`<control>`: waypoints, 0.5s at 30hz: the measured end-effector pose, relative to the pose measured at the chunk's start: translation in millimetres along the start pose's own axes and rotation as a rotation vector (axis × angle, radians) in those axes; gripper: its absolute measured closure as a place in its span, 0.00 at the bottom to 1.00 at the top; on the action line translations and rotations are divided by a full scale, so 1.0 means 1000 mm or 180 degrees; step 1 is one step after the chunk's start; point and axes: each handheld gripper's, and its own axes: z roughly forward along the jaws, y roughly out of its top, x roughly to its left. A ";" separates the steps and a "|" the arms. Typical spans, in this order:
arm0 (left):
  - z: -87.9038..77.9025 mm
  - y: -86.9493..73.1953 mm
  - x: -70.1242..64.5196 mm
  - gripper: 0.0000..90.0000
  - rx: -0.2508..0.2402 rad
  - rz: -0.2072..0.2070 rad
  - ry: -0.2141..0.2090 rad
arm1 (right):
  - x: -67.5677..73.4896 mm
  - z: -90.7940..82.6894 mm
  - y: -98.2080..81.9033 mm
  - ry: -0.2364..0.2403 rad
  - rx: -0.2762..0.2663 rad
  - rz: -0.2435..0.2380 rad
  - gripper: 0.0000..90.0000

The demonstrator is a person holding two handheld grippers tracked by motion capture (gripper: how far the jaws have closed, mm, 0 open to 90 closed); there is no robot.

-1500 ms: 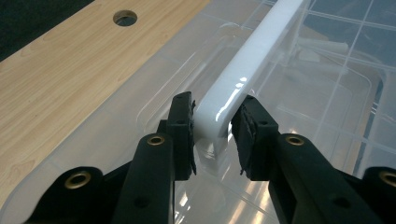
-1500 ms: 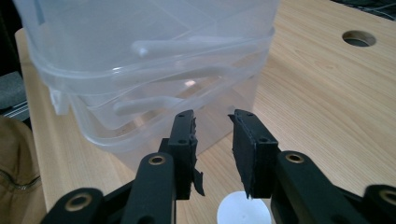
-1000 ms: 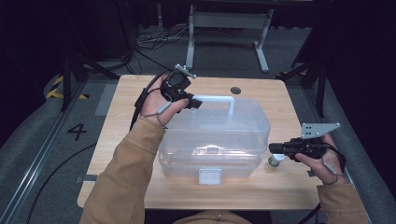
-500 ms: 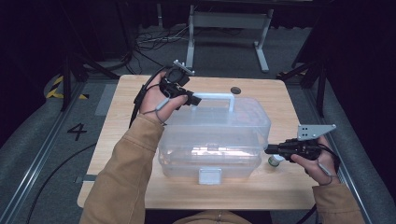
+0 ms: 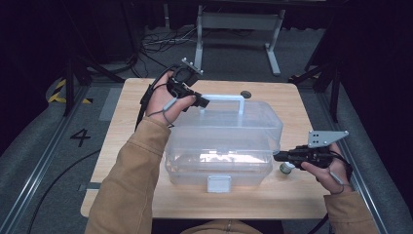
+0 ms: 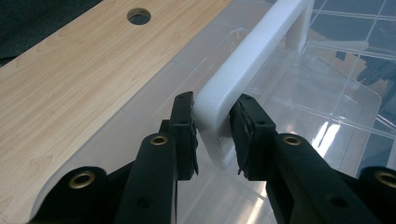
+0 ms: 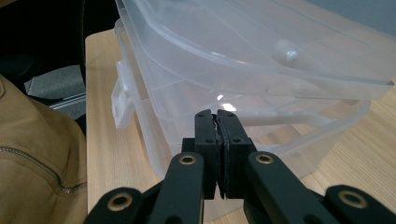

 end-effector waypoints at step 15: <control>0.000 0.001 0.002 0.79 0.0000 -0.0032 -0.0036 | 0.001 -0.001 0.002 -0.0016 -0.0151 0.0024 1.00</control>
